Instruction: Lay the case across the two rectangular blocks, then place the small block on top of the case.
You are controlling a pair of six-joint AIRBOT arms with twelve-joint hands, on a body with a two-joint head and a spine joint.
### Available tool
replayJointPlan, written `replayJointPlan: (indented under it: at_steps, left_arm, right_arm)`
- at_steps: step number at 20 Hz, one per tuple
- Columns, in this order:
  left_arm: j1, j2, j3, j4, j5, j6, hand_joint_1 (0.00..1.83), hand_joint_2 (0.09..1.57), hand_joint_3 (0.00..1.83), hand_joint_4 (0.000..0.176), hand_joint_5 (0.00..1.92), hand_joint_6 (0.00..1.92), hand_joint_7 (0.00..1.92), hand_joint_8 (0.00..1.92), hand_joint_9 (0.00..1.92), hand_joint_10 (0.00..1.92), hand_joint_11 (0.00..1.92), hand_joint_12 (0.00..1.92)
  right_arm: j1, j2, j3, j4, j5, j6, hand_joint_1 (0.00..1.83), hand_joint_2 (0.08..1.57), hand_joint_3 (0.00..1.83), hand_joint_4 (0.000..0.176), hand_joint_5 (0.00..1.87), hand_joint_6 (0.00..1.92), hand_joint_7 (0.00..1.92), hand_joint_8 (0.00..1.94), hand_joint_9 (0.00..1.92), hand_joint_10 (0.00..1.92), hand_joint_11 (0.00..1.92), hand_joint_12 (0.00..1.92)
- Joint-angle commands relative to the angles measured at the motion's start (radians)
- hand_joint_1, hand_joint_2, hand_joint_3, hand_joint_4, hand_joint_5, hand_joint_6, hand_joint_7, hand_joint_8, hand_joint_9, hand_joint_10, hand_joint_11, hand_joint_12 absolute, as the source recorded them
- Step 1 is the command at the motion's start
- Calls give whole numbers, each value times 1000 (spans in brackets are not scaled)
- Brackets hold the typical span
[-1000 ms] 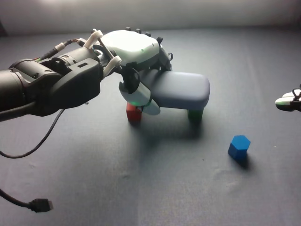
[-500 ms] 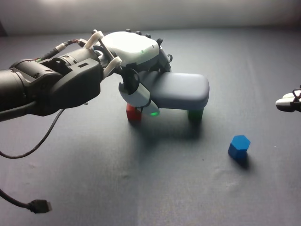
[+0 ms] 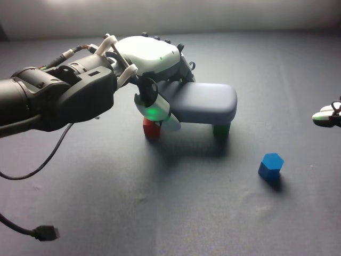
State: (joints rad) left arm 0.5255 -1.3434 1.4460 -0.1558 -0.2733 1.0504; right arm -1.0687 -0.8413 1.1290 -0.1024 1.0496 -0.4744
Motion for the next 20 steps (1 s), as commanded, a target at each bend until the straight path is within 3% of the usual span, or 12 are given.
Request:
replayJointPlan:
  at_steps: [1,3,5,7,10,12,15,16,17,18,19,20]
  left_arm:
    - [-12,4,-1,-1,-119,0,1063,930,0,0,858,0,889,0,1136,3,738,1311]
    - [-12,6,-3,-1,-121,0,1057,916,0,0,823,0,871,0,1146,9,746,1371]
    - [-12,8,-5,-1,-124,0,1059,903,0,0,806,0,890,11,1144,12,686,1570]
    - [-13,9,-7,-1,-127,0,1047,903,0,0,792,0,868,3,1124,5,653,1572]
    - [-13,10,-10,-1,-133,0,1020,902,0,0,703,0,771,0,939,0,466,1313]
    - [-13,11,-11,-1,-134,1,1016,897,0,0,685,0,775,3,960,13,476,1365]
    - [-13,14,-14,-1,-136,2,1004,896,0,0,635,0,755,0,911,4,314,1496]
    - [-13,17,-18,-1,-138,4,981,898,0,25,598,0,706,0,847,0,279,1404]
    - [-12,19,-20,-1,-141,4,981,898,0,25,598,0,706,0,847,0,279,1404]
    - [-11,24,-26,-1,-149,5,942,900,0,71,498,0,544,0,689,0,235,1227]
    - [-8,30,-34,-1,-159,5,947,893,0,85,444,0,467,0,577,0,173,1189]
    - [-5,39,-46,-1,-175,5,947,893,0,85,444,0,467,0,577,0,173,1189]
  right_arm:
    - [11,2,6,27,116,7,587,1309,3,0,363,1,357,1,380,5,129,766]
    - [11,2,6,27,116,7,559,1311,3,0,358,0,354,0,384,6,132,767]
    - [11,2,6,27,116,7,545,1303,0,0,358,1,348,1,371,2,114,755]
    - [11,2,6,27,116,7,553,1304,0,0,367,4,357,4,383,6,129,761]
    - [11,2,6,27,116,7,620,1318,2,0,386,6,358,2,379,4,121,756]
    - [11,1,7,27,116,7,620,1315,0,0,387,3,353,0,377,2,119,759]
    - [11,0,7,27,116,7,616,1312,0,0,376,0,339,0,359,0,96,749]
    - [11,0,7,27,116,7,620,1306,0,0,382,2,340,1,363,2,99,749]
    - [11,0,7,27,116,7,620,1306,0,0,382,2,340,1,363,2,99,749]
    - [11,0,7,27,116,7,648,1301,0,0,390,0,353,0,375,1,96,794]
    - [11,0,7,27,116,7,650,1299,0,0,391,0,355,0,379,2,101,805]
    - [11,0,7,27,116,7,650,1299,0,0,391,0,355,0,379,2,101,805]
